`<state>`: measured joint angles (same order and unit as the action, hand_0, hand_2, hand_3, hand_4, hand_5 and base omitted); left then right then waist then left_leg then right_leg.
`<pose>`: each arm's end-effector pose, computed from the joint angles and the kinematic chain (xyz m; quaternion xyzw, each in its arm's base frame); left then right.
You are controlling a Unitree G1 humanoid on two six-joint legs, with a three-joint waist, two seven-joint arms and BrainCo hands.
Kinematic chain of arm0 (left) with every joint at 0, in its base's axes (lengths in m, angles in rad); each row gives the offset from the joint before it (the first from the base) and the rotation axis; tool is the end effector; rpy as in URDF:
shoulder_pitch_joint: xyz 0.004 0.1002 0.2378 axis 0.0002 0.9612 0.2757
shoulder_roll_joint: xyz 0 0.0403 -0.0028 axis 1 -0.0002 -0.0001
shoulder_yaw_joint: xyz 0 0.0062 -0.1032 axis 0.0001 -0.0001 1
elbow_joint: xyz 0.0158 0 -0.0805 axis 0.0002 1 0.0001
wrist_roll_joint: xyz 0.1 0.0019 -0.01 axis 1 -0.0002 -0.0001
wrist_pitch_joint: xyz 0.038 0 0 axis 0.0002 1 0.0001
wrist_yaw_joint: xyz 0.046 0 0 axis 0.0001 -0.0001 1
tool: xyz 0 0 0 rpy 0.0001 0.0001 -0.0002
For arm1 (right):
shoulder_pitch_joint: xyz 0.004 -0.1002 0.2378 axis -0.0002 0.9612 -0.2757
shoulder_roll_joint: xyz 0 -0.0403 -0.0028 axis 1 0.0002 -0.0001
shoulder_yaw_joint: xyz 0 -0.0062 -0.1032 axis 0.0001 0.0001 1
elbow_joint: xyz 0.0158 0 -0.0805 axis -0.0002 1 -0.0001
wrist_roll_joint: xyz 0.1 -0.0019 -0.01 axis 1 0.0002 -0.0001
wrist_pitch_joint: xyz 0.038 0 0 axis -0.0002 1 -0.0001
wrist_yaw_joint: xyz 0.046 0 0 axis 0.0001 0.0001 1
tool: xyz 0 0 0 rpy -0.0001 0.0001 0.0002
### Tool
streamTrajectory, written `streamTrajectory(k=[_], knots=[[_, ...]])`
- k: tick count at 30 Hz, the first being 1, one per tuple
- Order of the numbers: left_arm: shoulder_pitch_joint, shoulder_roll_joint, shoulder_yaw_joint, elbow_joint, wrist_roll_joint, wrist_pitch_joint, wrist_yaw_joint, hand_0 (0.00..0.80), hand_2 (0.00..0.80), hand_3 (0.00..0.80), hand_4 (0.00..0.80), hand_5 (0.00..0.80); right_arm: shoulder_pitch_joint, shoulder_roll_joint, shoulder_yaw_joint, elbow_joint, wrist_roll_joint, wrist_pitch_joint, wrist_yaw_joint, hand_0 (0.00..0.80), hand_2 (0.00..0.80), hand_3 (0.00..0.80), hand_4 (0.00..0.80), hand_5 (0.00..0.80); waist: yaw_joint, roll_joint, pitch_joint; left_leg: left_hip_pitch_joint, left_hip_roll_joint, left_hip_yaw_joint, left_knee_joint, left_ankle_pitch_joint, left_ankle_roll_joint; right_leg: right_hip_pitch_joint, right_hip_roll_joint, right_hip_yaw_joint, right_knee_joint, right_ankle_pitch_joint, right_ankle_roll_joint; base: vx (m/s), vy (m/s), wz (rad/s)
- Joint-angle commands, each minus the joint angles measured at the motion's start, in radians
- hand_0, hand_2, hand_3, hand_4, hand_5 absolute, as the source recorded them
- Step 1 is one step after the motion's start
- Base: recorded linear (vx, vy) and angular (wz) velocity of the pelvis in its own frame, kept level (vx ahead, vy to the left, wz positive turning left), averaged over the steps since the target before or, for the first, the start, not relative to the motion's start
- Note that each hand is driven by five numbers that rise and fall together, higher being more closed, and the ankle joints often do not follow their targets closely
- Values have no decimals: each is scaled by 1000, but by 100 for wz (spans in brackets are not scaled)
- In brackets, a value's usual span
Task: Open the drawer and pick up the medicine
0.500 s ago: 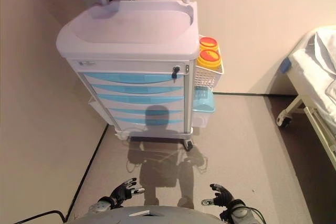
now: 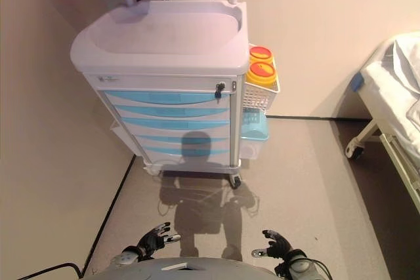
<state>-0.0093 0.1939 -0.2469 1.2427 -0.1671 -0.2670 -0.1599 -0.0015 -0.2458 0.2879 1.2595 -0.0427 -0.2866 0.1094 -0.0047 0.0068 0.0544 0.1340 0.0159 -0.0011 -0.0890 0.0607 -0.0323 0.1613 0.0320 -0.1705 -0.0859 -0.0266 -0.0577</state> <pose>0.0825 0.2004 -0.1150 0.0454 0.4750 -0.0768 0.8755 0.0763 -0.2139 -0.1137 -0.1626 0.4832 0.1308 0.8503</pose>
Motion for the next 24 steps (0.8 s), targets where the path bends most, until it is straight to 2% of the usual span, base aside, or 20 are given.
streamTrajectory(k=[1, 8, 14, 20, 23, 24], knots=[[-39, -23, 27, 72, -5, -8, 17, 0, 0, 0, 0, 0, -42, 43, -3, 43, -18, -27, -19, 0, 0, 0, 0, 0, 6, -32, 12, 6, -58, 52, 2, -116, 52, -29, -57, 10, 5, 32, 111, 42, 10, 0], [-37, -17, 50, 84, -18, 22, 38, 0, 0, 0, 0, 0, -32, 43, -11, 47, -25, -31, -36, 0, 0, 0, 0, 0, 2, -29, 17, 4, -62, 57, 2, -114, 55, -37, -63, 14, 18, 30, 113, 69, 18, 0], [-45, -6, 80, 87, -61, 22, 63, 0, 0, 0, 0, 0, -21, 36, -18, 43, -40, -31, -52, 0, 0, 0, 0, 0, -8, -25, 40, -6, -73, 63, 16, -119, 70, -61, -72, 33, 40, 28, 113, 75, 56, -12], [-60, 5, 108, 78, -121, -10, 85, 0, 0, 0, 0, 0, -26, 22, -12, 20, -33, -29, -58, 0, 0, 0, 0, 0, -14, -33, 75, -47, -85, 77, 79, -144, 86, -105, -86, 56, 79, 29, 112, 44, 74, -16], [-110, 23, 139, 51, -231, -65, 105, 0, 0, 0, 0, 0, -49, 17, 0, -4, -6, -35, -73, 0, 0, 0, 0, 0, -17, -40, 133, -122, -84, 102, 163, -164, 110, -215, -105, 61, 210, 6, 114, -57, 72, -29], [-111, 23, 140, 51, -231, -65, 104, 0, 0, 0, 0, 0, -50, 17, 0, -4, -6, -35, -73, 0, 0, 0, 0, 0, -17, -41, 131, -125, -84, 103, 165, -165, 110, -219, -105, 62, 213, 5, 114, -123, 49, -41]])
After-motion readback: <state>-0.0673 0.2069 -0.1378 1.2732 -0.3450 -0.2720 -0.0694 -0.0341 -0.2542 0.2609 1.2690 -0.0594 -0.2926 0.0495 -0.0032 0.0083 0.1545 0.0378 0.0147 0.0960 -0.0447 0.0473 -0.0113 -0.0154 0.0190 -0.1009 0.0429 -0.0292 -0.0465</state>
